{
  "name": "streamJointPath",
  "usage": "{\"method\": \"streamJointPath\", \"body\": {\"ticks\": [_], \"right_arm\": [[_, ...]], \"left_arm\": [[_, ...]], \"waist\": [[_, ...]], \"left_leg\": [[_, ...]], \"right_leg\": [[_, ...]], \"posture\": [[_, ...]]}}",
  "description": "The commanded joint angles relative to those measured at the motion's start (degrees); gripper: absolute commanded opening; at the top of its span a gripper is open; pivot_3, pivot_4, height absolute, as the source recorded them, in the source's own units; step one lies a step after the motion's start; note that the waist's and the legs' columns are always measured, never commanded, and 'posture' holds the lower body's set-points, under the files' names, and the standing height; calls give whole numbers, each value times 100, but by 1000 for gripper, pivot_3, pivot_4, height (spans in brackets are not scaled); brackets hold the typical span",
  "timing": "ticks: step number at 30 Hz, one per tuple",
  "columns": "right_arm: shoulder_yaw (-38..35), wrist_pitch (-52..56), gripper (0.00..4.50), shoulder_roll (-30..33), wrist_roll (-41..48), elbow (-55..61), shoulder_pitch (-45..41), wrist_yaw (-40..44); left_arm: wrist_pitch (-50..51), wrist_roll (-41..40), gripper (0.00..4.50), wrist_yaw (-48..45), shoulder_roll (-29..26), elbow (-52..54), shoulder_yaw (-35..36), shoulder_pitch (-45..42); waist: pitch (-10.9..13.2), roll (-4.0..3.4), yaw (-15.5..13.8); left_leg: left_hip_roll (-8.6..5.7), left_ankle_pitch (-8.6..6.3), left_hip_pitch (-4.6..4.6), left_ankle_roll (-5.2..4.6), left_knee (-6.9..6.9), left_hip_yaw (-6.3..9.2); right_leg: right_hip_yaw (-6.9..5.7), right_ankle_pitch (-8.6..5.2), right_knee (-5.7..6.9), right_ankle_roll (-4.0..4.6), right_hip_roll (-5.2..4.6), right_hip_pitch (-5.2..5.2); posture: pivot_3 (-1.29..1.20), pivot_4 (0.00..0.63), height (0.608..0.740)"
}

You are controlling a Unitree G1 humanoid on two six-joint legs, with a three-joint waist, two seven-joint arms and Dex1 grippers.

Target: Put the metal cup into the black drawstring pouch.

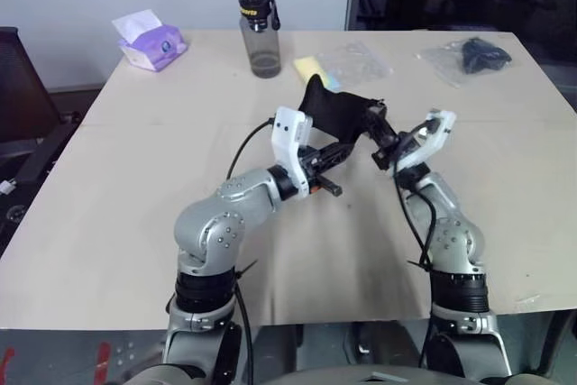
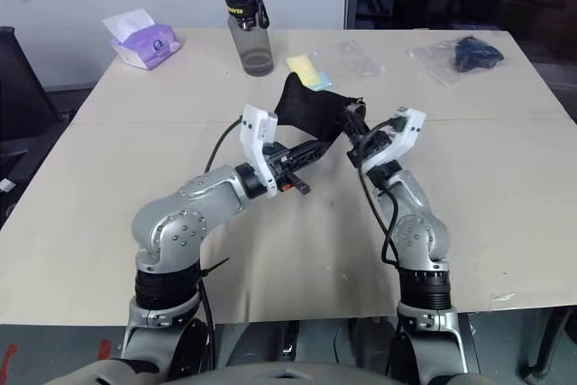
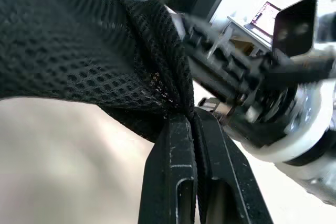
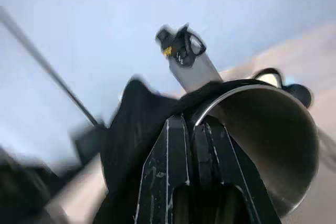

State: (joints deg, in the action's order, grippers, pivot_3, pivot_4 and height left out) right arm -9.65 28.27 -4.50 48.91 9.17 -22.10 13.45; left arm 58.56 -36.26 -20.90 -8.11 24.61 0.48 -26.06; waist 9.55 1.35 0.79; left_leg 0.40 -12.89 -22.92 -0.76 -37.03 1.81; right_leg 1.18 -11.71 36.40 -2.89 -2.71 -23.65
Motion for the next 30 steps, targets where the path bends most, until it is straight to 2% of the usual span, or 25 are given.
{"method": "streamJointPath", "body": {"ticks": [1, 4, 8, 13, 17, 21, 25, 28, 30], "right_arm": [[-235, 14, 66, 203, 263, 455, -208, -114], [912, -761, 66, 1269, -1564, 590, -100, 778], [2518, -3151, 66, 2857, -4367, -139, -146, 1746], [3371, -5675, 66, 3612, -6288, -1357, -560, 1871], [3609, -6507, 66, 3765, -7194, -1910, -904, 1675], [3426, -6269, 66, 3543, -7120, -2087, -945, 1636], [2603, -4964, 66, 2717, -5608, -1868, -587, 1519], [1622, -3573, 66, 2030, -3952, -1461, -349, 1226], [1166, -2919, 66, 1753, -3145, -1172, -296, 1127]], "left_arm": [[22, -260, 0, -85, 23, 269, -120, 52], [4, -383, 0, -56, 71, 208, 20, -22], [-45, -701, 0, 6, 240, 141, 272, -191], [-132, -1286, 0, 140, 598, 100, 595, -513], [-116, -1397, 0, 218, 685, 93, 552, -614], [-82, -1480, 0, 70, 632, 272, 326, -430], [143, -1827, 0, -343, 299, 385, 241, -69], [99, -1885, 0, -519, -17, 286, 351, 119], [61, -1920, 0, -591, -162, 264, 373, 191]], "waist": [[1, -2, 2], [6, -9, 7], [8, -12, 19], [20, -3, 30], [26, 8, 12], [29, 14, -2], [29, 14, 8], [33, 8, -1], [35, 6, -2]], "left_leg": [[0, 0, 0, 0, 0, -1], [-2, 0, -2, 0, -1, -21], [-3, 0, -2, 0, -1, -34], [0, 0, -1, 1, 4, -38], [-2, 1, -2, 2, 2, -38], [-2, 1, -4, 2, 2, -35], [2, 1, -4, 3, 5, -31], [5, 1, -3, 2, 6, -18], [3, 1, -3, 2, 4, -4]], "right_leg": [[0, 0, 0, 0, 0, 0], [-2, -6, -4, 6, 0, 0], [2, -23, -19, -9, 0, 1], [8, -12, -20, -28, 3, -2], [11, -3, -21, -15, 1, 1], [10, 2, -23, -5, 1, 1], [11, 3, -21, -5, 1, 0], [1, 1, -16, 1, 2, 0], [6, -5, -12, 13, 0, 0]], "posture": [[0, 150, 740], [0, 150, 740], [0, 150, 740], [0, 150, 740], [0, 150, 740], [0, 150, 740], [0, 150, 740], [0, 150, 740], [0, 150, 740]]}}
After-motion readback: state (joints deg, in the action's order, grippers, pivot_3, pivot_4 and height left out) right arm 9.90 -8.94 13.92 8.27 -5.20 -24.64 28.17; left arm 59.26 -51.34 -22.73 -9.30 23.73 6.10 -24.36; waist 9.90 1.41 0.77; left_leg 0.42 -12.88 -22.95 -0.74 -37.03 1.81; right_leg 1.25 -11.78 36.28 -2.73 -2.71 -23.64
